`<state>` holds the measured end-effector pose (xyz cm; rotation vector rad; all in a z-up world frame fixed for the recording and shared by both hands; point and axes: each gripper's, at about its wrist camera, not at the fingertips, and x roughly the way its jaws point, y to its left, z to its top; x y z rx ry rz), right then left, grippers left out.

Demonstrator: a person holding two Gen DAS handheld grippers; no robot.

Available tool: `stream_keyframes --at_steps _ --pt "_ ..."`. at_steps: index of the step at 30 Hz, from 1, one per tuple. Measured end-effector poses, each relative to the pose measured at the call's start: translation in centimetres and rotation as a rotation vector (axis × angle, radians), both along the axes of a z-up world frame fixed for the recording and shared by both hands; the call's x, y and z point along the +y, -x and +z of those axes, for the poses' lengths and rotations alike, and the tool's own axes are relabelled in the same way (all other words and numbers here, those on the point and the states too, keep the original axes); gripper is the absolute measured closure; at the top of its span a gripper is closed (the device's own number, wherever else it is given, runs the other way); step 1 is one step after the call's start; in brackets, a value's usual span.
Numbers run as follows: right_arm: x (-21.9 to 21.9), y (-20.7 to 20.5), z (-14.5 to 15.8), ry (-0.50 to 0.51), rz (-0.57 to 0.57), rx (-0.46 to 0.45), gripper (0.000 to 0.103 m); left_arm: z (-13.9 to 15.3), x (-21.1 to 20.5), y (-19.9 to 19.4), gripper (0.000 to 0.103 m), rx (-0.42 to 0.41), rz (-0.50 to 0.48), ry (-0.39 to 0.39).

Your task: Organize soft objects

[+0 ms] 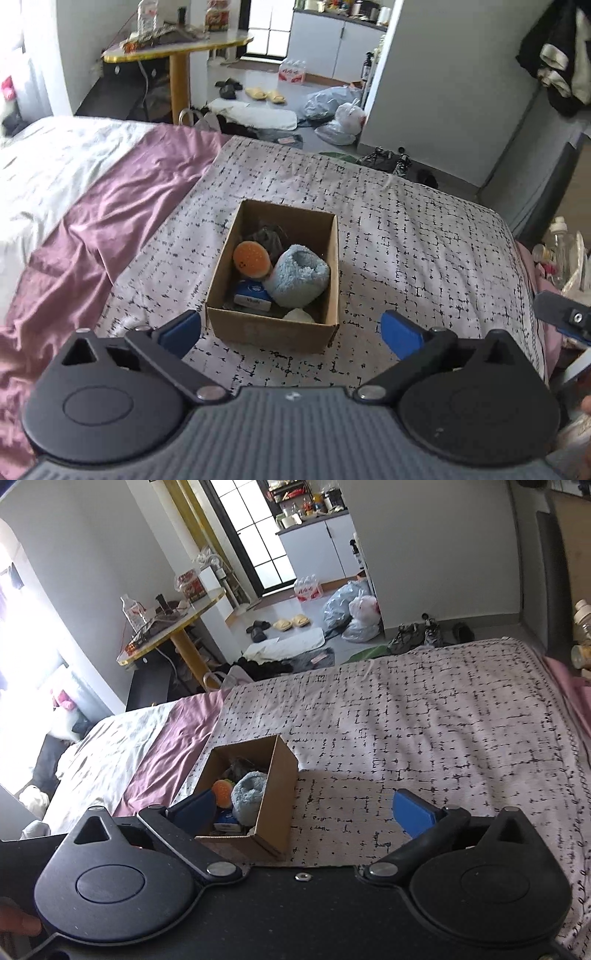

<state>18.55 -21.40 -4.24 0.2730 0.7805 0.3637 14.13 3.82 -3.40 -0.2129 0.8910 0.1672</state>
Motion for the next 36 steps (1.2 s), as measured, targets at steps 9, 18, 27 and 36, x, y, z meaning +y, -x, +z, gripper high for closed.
stream_keyframes --at_steps 9,18,27,36 --pt "-0.7 4.4 1.7 0.017 -0.031 -0.041 0.000 2.2 -0.7 4.0 0.000 -0.059 -0.086 -0.049" --pt "-0.2 8.5 2.8 0.037 -0.024 -0.091 0.000 3.6 -0.4 7.9 0.000 -0.109 -0.114 -0.086" --pt "0.1 11.6 3.2 0.102 -0.037 -0.079 0.000 4.0 -0.9 10.7 0.000 -0.142 -0.164 -0.122" --pt "0.3 14.4 3.6 0.102 -0.030 -0.092 0.000 4.1 -0.9 13.3 0.000 -0.157 -0.188 -0.112"
